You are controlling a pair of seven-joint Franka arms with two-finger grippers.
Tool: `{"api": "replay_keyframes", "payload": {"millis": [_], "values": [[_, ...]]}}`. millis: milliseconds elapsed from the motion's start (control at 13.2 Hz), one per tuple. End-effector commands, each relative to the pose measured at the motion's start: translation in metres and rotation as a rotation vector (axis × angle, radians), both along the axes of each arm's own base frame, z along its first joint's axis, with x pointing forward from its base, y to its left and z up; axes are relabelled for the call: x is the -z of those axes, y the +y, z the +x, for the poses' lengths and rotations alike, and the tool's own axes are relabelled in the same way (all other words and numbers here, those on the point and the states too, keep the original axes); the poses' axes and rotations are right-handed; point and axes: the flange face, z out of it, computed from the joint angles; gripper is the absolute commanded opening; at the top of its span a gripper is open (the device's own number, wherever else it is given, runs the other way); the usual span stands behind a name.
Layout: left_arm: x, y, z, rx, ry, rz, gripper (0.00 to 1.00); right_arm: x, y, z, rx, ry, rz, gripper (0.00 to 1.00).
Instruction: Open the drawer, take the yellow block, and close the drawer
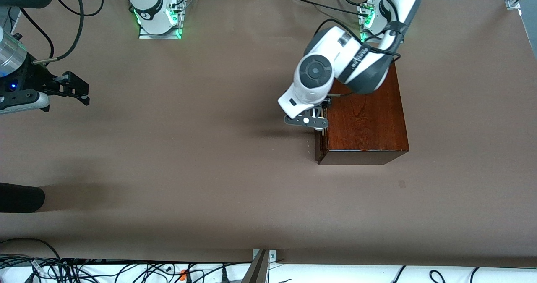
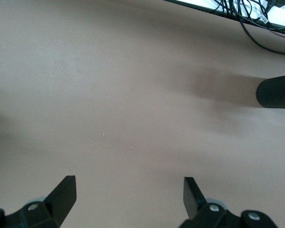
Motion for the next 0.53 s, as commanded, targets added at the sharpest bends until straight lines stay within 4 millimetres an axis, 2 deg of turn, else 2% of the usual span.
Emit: {"api": "replay_keyframes", "payload": {"millis": [0, 152, 456], "values": [[0.011, 0.006, -0.016, 0.006, -0.067, 0.052, 1.00, -0.003, -0.001, -0.001, -0.001, -0.004, -0.001, 1.00], [0.021, 0.006, -0.027, -0.007, -0.087, 0.048, 1.00, -0.003, -0.001, -0.001, -0.001, -0.004, -0.001, 1.00], [0.034, 0.004, -0.033, -0.012, -0.113, 0.041, 1.00, -0.003, -0.001, -0.001, -0.001, -0.002, -0.001, 1.00]]}}
